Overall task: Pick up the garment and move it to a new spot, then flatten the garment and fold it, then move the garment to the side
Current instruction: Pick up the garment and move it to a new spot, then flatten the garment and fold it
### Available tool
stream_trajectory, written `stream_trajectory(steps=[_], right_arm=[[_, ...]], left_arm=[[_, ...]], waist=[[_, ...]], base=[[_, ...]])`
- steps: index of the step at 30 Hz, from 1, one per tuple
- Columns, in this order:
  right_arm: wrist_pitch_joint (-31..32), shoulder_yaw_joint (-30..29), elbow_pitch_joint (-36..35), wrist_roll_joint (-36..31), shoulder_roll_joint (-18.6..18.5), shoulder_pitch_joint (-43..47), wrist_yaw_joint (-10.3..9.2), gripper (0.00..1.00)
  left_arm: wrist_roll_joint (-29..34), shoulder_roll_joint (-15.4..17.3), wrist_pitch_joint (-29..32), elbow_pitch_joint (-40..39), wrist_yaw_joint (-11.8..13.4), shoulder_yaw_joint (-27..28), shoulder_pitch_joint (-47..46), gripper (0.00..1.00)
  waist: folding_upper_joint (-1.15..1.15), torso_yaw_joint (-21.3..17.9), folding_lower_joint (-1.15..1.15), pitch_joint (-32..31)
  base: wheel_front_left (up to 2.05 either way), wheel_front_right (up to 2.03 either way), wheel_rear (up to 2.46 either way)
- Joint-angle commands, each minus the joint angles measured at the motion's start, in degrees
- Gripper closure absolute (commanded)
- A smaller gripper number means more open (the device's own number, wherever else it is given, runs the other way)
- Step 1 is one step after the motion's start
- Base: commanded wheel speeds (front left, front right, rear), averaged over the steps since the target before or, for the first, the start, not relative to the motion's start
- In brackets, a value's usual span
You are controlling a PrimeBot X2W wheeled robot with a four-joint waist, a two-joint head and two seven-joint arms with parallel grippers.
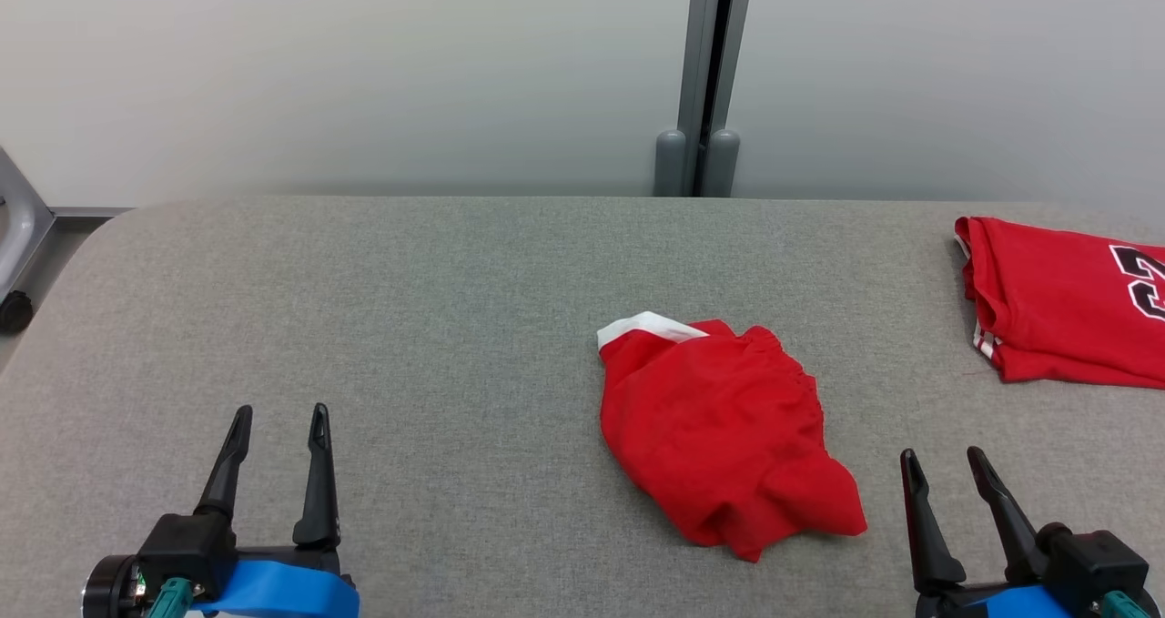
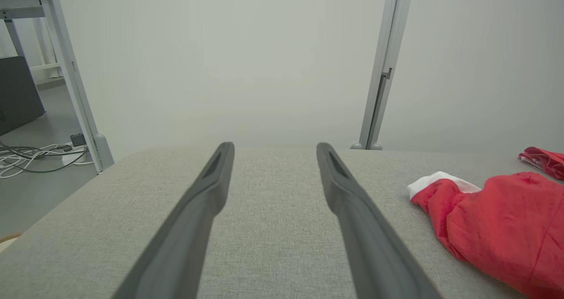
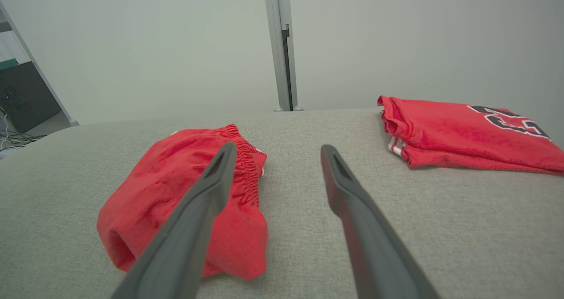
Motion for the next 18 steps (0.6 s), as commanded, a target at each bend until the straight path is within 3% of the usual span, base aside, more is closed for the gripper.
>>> stream_trajectory(steps=[1, 18], right_arm=[[0.13, -0.01, 0.25, 0.14, -0.11, 0.97, 0.03, 0.0], [1.21, 0.96, 1.89, -0.95, -0.12, -4.62, 0.03, 0.0]], left_arm=[[0.5, -0.24, -0.24, 0.18, -0.34, 0.38, 0.55, 0.0], [3.94, -2.8, -0.24, 0.63, -2.45, 3.45, 0.64, 0.0]], waist=[[0.0, -0.1, 0.0, -0.16], [0.0, -0.09, 0.0, -0.66]], base=[[0.0, 0.0, 0.0], [0.0, 0.0, 0.0]])
